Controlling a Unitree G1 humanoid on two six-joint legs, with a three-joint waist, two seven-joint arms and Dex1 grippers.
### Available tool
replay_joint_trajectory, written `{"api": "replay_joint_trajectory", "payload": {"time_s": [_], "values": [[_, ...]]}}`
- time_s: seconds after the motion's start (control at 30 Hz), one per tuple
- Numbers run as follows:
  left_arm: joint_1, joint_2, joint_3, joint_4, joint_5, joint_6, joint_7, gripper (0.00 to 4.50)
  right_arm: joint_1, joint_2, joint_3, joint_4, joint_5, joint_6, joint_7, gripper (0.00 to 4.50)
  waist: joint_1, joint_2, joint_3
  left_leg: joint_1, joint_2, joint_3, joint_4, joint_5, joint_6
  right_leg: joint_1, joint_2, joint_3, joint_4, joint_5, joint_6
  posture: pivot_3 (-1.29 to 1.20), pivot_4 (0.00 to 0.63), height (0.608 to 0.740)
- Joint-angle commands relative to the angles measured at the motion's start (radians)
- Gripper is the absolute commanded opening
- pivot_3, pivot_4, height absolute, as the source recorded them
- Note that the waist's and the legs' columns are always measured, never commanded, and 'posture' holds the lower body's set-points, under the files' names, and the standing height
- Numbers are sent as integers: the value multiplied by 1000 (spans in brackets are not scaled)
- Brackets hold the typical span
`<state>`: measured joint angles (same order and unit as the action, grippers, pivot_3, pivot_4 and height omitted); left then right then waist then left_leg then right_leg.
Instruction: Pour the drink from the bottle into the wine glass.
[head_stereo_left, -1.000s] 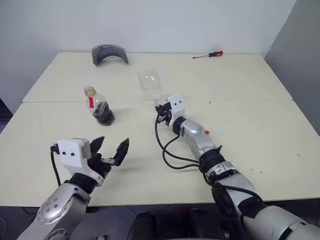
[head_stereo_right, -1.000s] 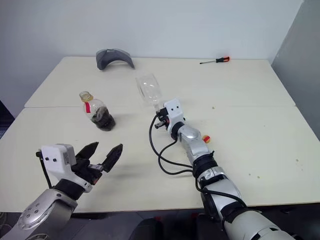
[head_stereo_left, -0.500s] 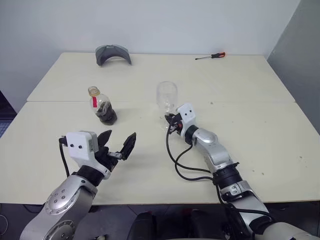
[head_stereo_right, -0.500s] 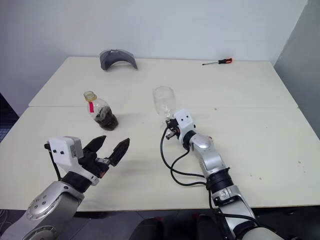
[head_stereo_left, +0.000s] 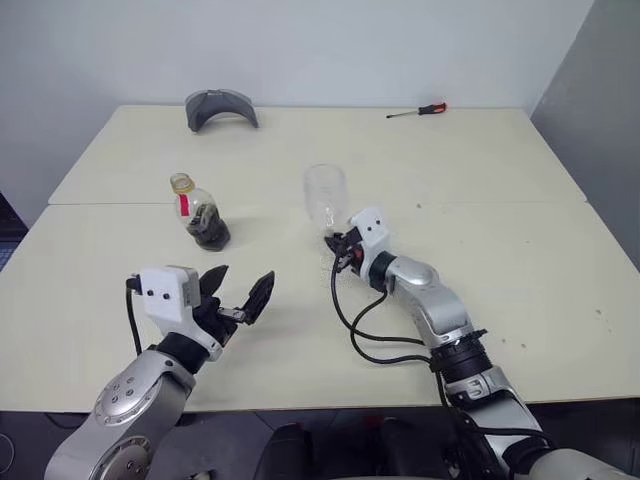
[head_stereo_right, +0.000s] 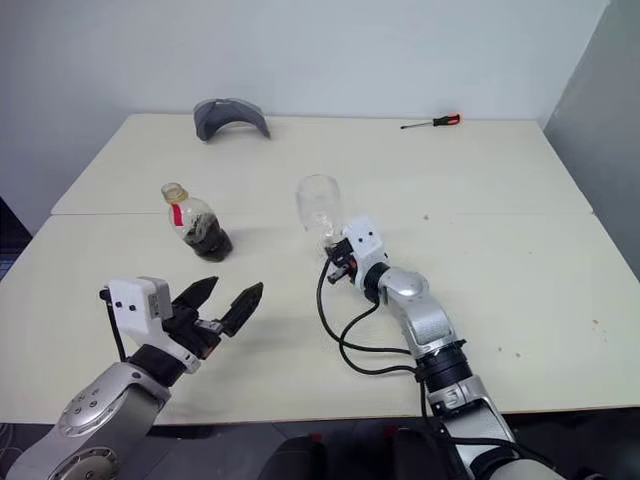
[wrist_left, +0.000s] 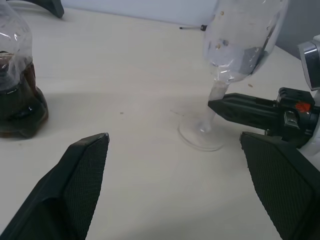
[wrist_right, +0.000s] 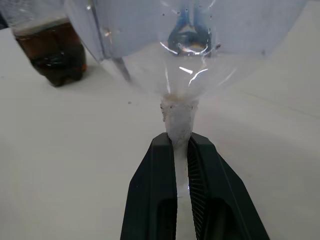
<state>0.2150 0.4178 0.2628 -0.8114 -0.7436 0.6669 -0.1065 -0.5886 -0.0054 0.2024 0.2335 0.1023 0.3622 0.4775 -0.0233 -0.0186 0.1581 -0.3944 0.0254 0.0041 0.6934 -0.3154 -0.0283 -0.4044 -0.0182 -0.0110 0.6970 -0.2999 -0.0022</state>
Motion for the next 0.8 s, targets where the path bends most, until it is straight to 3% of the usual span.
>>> {"api": "replay_joint_trajectory", "payload": {"time_s": [0.03,0.43,0.67,0.8], "values": [[24,-8,0,-22,16,-38,-23,4500,0,18,17,-60,33,-23,45,88,-3,0,0,0,0,0,0,0,0,0,0,0,0,0,0,0,150,740],[34,-21,-9,-1,43,-66,-61,4500,-49,27,44,128,-82,-234,-22,88,-4,0,0,0,0,0,0,0,0,0,0,0,0,0,0,0,150,740],[24,-23,-9,4,46,-62,-68,4500,-34,18,47,143,-82,-239,-13,88,-3,0,0,0,0,0,0,0,0,0,0,0,0,0,0,0,150,740],[19,-22,-10,7,47,-61,-69,4500,-13,7,43,114,-65,-216,10,1293,-3,0,0,0,0,0,0,0,0,0,0,0,0,0,0,0,150,740]]}}
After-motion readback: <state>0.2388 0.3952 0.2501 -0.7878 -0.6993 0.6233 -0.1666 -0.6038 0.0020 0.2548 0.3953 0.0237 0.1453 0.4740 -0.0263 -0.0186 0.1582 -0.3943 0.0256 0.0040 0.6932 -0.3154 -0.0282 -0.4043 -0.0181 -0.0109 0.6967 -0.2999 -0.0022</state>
